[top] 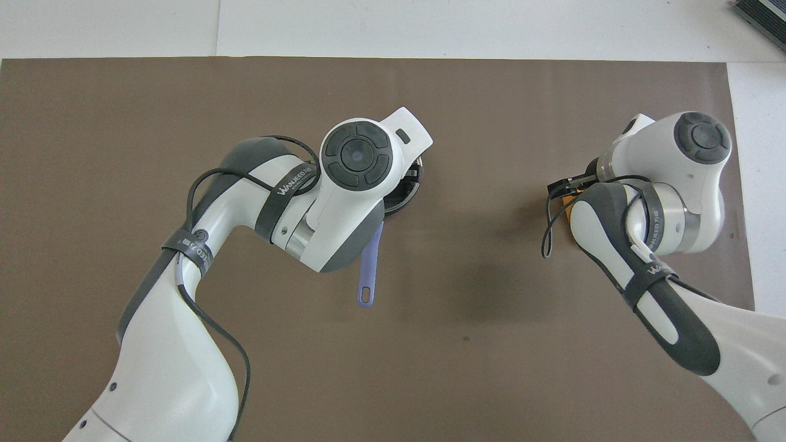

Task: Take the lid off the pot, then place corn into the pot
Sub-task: 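Grasp the lid knob with the left gripper while the right gripper grasps the corn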

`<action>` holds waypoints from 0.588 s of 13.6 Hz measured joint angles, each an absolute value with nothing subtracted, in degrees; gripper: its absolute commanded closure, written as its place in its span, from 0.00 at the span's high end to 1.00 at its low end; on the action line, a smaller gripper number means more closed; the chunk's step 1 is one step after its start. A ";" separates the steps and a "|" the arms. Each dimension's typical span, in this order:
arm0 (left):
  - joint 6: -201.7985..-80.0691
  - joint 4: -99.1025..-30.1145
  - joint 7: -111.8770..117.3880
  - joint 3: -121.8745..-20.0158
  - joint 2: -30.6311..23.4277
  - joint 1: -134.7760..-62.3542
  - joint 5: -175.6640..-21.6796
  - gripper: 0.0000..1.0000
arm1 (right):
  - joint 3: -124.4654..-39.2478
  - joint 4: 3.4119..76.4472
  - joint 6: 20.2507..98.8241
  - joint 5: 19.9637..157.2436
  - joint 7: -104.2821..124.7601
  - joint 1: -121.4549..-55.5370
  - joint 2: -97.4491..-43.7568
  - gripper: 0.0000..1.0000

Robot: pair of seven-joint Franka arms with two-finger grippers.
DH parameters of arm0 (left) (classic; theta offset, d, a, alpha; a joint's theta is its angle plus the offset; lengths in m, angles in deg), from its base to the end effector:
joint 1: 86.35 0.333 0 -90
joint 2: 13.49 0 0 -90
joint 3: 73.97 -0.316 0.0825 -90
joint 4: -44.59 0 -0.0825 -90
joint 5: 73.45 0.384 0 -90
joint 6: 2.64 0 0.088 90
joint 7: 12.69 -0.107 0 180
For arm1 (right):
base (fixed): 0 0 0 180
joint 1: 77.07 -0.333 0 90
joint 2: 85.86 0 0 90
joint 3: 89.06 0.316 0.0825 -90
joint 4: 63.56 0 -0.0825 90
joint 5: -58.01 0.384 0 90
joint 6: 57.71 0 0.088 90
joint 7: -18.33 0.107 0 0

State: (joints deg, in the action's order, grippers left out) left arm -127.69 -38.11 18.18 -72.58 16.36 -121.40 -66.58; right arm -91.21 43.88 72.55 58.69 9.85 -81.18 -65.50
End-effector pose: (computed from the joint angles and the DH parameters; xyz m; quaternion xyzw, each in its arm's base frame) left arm 0.5872 -0.4240 0.4098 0.9901 -0.0748 0.1165 0.0214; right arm 0.6334 0.0234 0.3274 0.9958 0.0885 0.0215 0.0031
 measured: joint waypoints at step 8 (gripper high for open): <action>-129.37 -37.64 18.36 -73.25 16.68 -121.39 -65.80 0.76 | -91.35 46.11 72.56 58.62 7.22 -80.72 -66.49 1.00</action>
